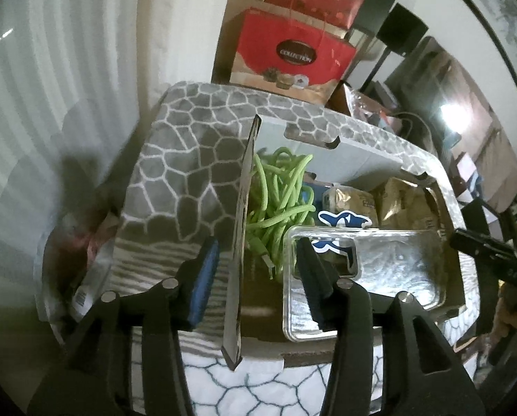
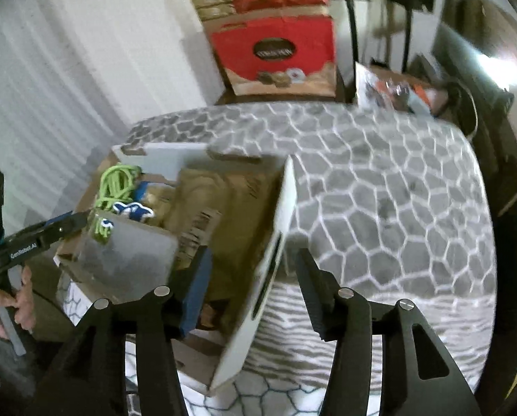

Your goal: Organize objects

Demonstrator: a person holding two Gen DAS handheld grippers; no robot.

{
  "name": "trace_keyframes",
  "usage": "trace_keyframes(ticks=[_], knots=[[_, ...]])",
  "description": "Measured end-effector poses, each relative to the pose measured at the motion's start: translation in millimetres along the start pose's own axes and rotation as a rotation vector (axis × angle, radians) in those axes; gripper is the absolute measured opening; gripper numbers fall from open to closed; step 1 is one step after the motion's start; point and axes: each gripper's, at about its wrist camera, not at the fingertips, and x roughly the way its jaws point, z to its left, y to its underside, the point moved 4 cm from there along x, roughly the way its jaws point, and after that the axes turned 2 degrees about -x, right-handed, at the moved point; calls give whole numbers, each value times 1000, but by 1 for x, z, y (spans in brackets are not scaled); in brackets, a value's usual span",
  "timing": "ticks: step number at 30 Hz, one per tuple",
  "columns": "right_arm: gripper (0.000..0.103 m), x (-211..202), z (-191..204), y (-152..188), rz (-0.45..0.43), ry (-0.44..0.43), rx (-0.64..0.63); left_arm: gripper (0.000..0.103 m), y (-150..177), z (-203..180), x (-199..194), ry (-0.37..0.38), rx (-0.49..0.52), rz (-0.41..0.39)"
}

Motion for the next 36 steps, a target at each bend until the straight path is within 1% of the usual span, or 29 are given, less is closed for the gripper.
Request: trace_keyframes(ticks=[5, 6, 8, 9, 10, 12, 18, 22, 25, 29, 33, 36], knots=[[51, 12, -8, 11, 31, -93, 79, 45, -2, 0, 14, 31, -21, 30], [50, 13, -9, 12, 33, -105, 88, 44, -1, 0, 15, 35, -26, 36], [43, 16, -9, 13, 34, -126, 106, 42, -1, -1, 19, 48, -29, 44], [34, 16, -10, 13, 34, -138, 113, 39, -1, -2, 20, 56, -27, 46], [28, 17, -10, 13, 35, -155, 122, 38, -1, -3, 21, 51, -22, 48], [27, 17, -11, 14, 37, -172, 135, 38, -1, -3, 21, 48, -17, 47], [27, 17, -8, 11, 28, -152, 128, 36, 1, -5, 19, 52, -41, 48], [27, 16, -12, 7, 8, -111, 119, 36, -1, -12, 19, 84, -68, 40], [27, 9, -18, 2, -14, -99, 124, 36, -6, -25, 16, 92, -50, 19], [27, 1, -31, -5, -39, -70, 121, 36, -14, -41, 20, 102, -36, 15], [27, 1, -47, -9, -50, -50, 129, 36, -18, -54, 29, 100, -25, 15], [27, 8, -59, -9, -47, -45, 146, 36, -19, -63, 36, 86, -13, 13]])
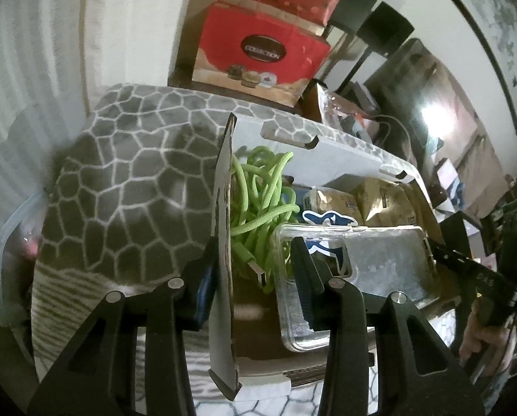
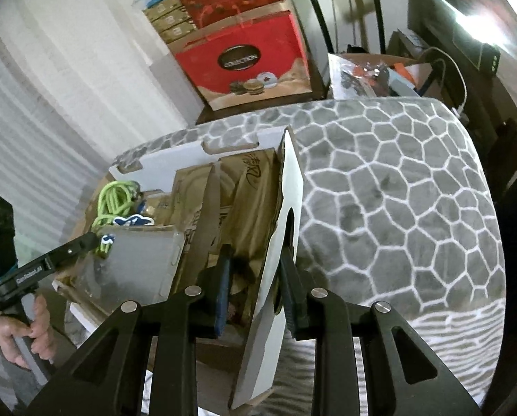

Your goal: Organize objects

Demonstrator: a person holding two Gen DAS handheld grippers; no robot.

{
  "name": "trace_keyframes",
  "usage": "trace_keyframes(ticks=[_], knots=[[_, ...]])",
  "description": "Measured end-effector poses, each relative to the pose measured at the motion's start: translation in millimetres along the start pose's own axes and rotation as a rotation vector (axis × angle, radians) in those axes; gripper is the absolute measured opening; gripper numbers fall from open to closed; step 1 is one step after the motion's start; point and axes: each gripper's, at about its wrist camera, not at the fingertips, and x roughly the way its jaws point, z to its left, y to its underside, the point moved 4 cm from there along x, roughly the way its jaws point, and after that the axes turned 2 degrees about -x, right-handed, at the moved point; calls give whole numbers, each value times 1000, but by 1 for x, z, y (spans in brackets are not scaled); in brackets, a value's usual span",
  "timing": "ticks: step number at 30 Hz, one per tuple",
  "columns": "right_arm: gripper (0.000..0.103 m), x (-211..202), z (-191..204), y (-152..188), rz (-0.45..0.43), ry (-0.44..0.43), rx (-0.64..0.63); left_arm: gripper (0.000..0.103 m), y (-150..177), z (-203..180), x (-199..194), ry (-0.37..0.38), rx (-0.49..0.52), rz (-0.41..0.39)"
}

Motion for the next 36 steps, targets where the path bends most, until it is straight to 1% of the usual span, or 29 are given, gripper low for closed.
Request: trace_keyframes(ticks=[4, 8, 9, 11, 12, 13, 14, 17, 19, 22, 24, 25, 27, 29, 33, 35, 36], knots=[[26, 4, -9, 1, -12, 2, 11, 36, 0, -4, 11, -15, 0, 13], [27, 3, -13, 2, -25, -13, 25, 36, 3, -5, 13, -32, 11, 6], [30, 2, -13, 2, -26, -12, 25, 36, 3, -4, 13, -31, 10, 7], [47, 0, -15, 1, -29, -15, 33, 39, 4, -3, 13, -27, 3, 15], [58, -2, -16, 0, -34, -11, 35, 42, 4, -2, 13, -32, 3, 20], [62, -7, -15, 0, -50, 9, 31, 49, 5, -2, 11, -36, 5, 23], [62, -12, -14, 0, -60, 29, 23, 54, 5, -2, 8, -36, 10, 19], [63, -28, -11, 0, -85, 81, -14, 58, 5, -3, -8, -47, 29, -18], [67, -39, -8, 4, -104, 128, -39, 62, 7, -6, -22, -64, 49, -56], [71, -54, -1, 13, -134, 168, -62, 67, 14, -13, -42, -70, 82, -101], [73, -65, 4, 19, -161, 177, -68, 69, 19, -18, -52, -80, 102, -120], [78, -69, 8, 22, -175, 179, -71, 71, 23, -21, -58, -89, 110, -130], [84, -75, 16, 29, -192, 176, -79, 76, 28, -24, -66, -100, 118, -143], [86, -78, 24, 35, -194, 165, -89, 84, 35, -29, -75, -107, 133, -158], [88, -84, 36, 47, -195, 173, -93, 85, 45, -33, -87, -117, 141, -174], [92, -87, 40, 53, -199, 194, -91, 91, 49, -35, -92, -118, 140, -184], [95, -89, 42, 56, -204, 206, -91, 91, 51, -35, -94, -117, 140, -188]])
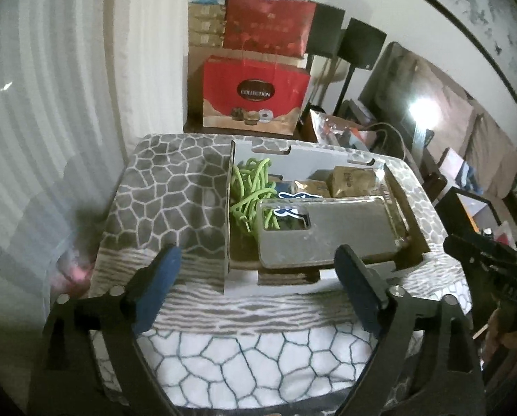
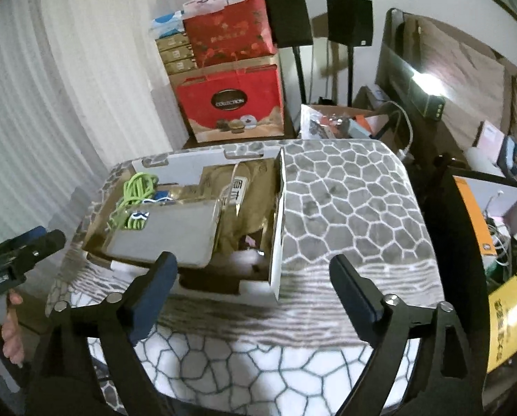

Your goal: Organize objects

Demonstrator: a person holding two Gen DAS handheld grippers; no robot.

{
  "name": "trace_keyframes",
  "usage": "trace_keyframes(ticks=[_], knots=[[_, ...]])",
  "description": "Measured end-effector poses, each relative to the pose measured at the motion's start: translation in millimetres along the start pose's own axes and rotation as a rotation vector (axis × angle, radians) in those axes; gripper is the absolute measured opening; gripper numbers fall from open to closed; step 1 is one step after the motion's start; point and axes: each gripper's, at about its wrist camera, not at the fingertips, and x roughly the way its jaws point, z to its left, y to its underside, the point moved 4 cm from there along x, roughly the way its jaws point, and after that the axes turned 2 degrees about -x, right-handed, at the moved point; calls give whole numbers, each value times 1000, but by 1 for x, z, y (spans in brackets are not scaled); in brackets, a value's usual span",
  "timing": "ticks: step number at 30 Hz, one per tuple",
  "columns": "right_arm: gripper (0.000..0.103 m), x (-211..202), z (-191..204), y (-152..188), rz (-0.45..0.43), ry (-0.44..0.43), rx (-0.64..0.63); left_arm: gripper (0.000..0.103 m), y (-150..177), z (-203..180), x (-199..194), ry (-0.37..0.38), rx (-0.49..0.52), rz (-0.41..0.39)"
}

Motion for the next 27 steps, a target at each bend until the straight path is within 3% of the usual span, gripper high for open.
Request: trace_keyframes(ticks=[2, 6, 13, 19, 27], knots=[[102, -5, 3, 4, -10, 27, -3, 92, 4, -1, -6, -7, 4, -9], [102, -16, 9, 14, -23, 41, 2, 93, 11, -3, -15, -14, 12, -16], [102, -33, 17, 32, -41, 83, 5, 103, 25, -7, -27, -36, 26, -30], [102, -41, 22, 43, -61, 115, 5, 103, 40, -12, -37, -111, 56, -62], [102, -44, 26, 51, -67, 143, 10, 103, 52, -14, -37, -127, 42, -68]])
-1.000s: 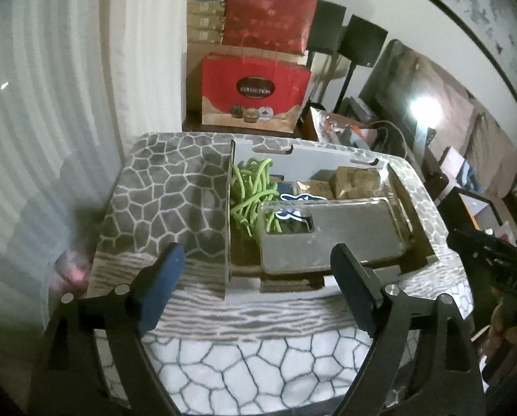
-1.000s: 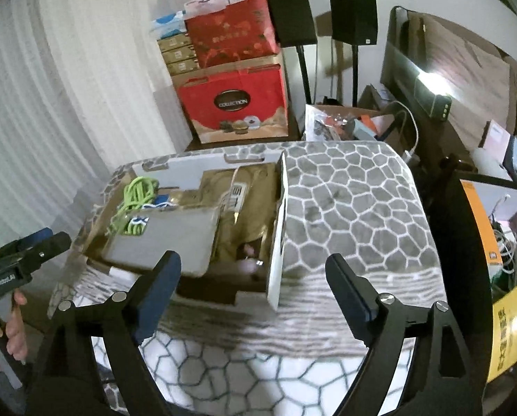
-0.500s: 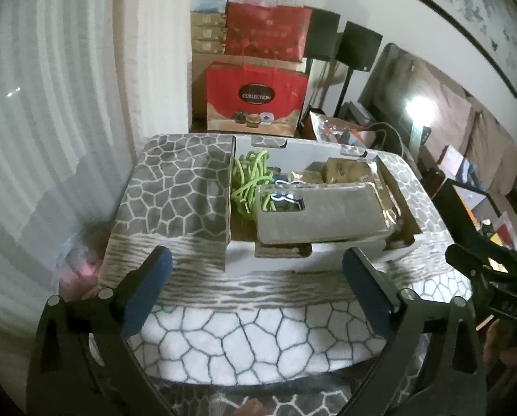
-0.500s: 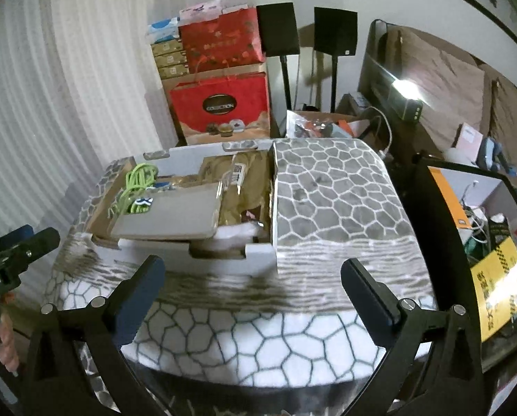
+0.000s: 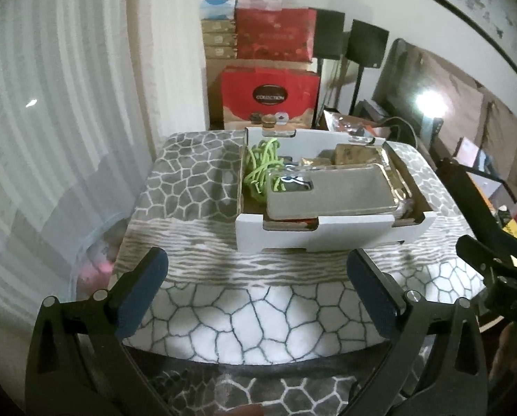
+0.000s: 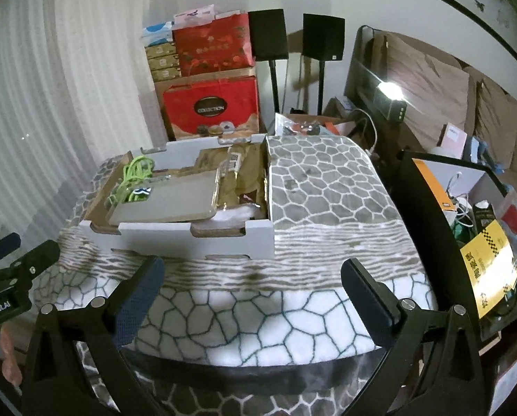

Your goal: Organize objects

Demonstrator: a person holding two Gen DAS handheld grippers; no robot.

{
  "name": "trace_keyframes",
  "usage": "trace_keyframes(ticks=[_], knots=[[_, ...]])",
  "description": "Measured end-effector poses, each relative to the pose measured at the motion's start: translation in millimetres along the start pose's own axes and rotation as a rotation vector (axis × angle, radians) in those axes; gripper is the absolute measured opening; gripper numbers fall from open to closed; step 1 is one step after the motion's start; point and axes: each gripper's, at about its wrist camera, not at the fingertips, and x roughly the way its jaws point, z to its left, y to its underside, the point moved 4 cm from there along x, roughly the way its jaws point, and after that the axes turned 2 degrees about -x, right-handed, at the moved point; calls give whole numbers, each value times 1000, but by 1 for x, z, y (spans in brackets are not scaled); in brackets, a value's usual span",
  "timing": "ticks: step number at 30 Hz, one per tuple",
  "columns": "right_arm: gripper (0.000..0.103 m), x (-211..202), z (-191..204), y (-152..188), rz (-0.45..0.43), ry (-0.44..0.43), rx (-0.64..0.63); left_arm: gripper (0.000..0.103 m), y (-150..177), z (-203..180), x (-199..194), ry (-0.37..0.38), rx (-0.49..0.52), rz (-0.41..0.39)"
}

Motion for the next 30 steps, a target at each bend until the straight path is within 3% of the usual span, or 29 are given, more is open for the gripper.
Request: trace_keyframes(ticks=[30], knots=[[102, -1, 5, 4, -5, 11, -10, 103, 5, 3, 8, -2, -15, 28]])
